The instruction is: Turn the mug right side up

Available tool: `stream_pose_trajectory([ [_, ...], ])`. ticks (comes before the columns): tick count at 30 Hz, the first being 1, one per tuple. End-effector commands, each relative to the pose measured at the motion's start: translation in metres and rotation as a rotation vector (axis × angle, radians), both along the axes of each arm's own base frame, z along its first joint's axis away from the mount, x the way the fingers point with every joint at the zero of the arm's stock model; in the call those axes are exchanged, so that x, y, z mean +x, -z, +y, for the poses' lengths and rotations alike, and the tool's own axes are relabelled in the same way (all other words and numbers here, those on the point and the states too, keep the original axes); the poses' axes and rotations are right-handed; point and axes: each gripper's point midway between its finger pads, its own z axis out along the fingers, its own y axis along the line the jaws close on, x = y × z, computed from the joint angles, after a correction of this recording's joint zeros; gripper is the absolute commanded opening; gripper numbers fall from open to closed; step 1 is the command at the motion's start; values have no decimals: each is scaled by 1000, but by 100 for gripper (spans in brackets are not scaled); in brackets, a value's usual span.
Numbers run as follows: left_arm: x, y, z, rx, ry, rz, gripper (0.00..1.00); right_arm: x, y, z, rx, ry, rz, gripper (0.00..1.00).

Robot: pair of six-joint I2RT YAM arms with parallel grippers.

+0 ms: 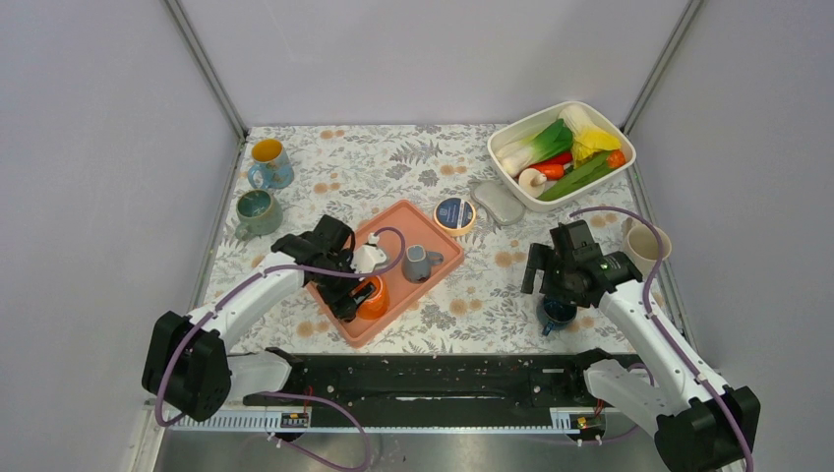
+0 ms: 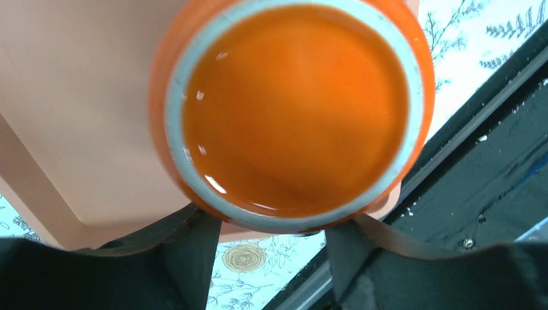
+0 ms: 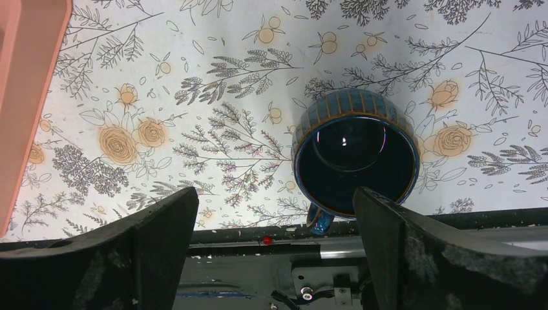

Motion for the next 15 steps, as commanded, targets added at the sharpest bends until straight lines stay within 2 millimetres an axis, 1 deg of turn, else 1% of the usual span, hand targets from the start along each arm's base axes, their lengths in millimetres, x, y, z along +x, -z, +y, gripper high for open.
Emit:
stream_pose_trajectory([
  [1,29,-2,-13,-39,-49,-96,51,4,-11,3,19,-24,-37,99],
  [2,32,-2,-15,-45,-55,-103,43,5,-12,4,22,-28,-37,100],
  [4,36,-3,-18,-56,-57,-113,17,6,-14,7,33,-38,-45,99],
  [5,37,-4,-19,-61,-56,-112,6,6,-15,9,42,-45,-47,99],
  [6,38,-4,-20,-65,-52,-111,0,6,-16,12,58,-57,-52,99],
  [8,40,-8,-23,-92,-53,-109,0,7,-19,20,95,-83,-65,99],
  [10,47,-19,-25,-138,-71,-116,0,10,-27,27,127,-107,-94,98],
  [11,53,-28,-26,-170,-87,-124,0,12,-34,33,146,-124,-119,98],
  [13,63,-52,-28,-265,-116,-133,0,16,-53,50,206,-172,-185,98],
  [14,67,-66,-31,-326,-125,-134,0,22,-67,64,255,-207,-244,98],
  [15,67,-82,-38,-410,-119,-126,0,26,-80,77,300,-240,-296,98],
])
